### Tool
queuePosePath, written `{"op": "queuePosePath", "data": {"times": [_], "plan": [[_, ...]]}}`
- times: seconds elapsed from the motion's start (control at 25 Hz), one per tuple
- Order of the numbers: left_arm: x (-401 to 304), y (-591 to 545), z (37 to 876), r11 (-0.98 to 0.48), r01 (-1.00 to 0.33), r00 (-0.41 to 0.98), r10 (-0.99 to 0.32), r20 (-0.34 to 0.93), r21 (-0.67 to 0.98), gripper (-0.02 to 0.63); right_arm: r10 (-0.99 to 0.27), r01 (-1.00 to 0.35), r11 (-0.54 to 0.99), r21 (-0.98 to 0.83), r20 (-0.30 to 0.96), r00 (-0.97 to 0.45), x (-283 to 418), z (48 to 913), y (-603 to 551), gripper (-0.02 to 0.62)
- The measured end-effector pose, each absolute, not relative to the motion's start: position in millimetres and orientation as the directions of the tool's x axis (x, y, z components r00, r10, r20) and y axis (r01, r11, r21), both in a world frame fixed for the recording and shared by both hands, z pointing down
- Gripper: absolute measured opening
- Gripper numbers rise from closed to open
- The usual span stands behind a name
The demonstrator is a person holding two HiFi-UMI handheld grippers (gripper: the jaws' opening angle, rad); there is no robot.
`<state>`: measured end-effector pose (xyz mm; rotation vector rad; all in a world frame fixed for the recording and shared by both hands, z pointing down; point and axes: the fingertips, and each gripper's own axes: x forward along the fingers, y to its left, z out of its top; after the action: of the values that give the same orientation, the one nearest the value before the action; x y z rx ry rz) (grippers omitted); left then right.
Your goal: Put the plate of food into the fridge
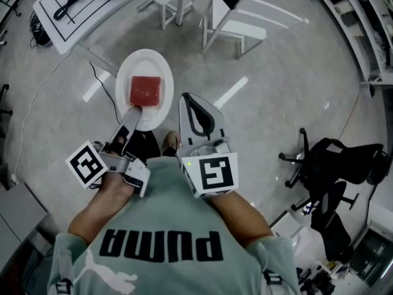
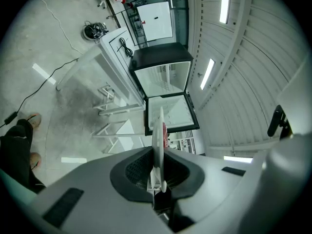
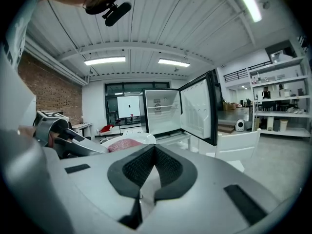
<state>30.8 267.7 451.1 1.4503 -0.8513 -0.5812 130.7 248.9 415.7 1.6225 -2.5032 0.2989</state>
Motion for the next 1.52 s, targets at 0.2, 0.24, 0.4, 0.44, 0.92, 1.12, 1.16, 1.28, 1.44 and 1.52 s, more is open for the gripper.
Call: {"op": "queuePosePath", "data": {"times": [0.2,0.24,0.4,0.44,0.92,1.12,1.16,1.28,1.44,1.52], "plan": [[23,269,454,0.08,-0.145,0.591,-0.793,0.151,0.986,0.032,-0.884,-0.914,0.395,-0.09,0.232,-0.405,125,419,248,0.005],[21,268,455,0.082,-0.143,0.59,-0.793,0.152,0.986,0.032,-0.884,-0.914,0.395,-0.09,0.233,-0.404,123,419,247,0.005],[15,264,455,0.086,-0.141,0.592,-0.791,0.154,0.986,0.032,-0.886,-0.918,0.386,-0.092,0.238,-0.397,118,421,242,0.005],[13,262,455,0.088,-0.141,0.593,-0.79,0.156,0.986,0.032,-0.887,-0.919,0.384,-0.093,0.24,-0.395,116,421,239,0.005],[-14,216,449,0.084,-0.142,0.624,-0.765,0.155,0.986,0.032,-0.903,-0.934,0.344,-0.096,0.239,-0.357,92,416,196,0.005],[-29,186,438,0.067,-0.138,0.642,-0.753,0.141,0.988,0.032,-0.914,-0.943,0.322,-0.087,0.233,-0.333,80,406,170,0.005],[-32,179,436,0.063,-0.137,0.647,-0.75,0.137,0.989,0.032,-0.916,-0.945,0.316,-0.083,0.231,-0.327,77,403,164,0.005],[-40,161,429,0.056,-0.125,0.665,-0.736,0.125,0.991,0.032,-0.927,-0.952,0.299,-0.064,0.218,-0.306,67,394,150,0.005],[-55,144,421,0.058,-0.121,0.684,-0.718,0.125,0.991,0.032,-0.935,-0.959,0.281,-0.043,0.215,-0.283,52,389,136,0.005],[-59,138,419,0.049,-0.124,0.696,-0.708,0.122,0.991,0.032,-0.939,-0.963,0.264,-0.044,0.215,-0.268,49,388,131,0.005]]}}
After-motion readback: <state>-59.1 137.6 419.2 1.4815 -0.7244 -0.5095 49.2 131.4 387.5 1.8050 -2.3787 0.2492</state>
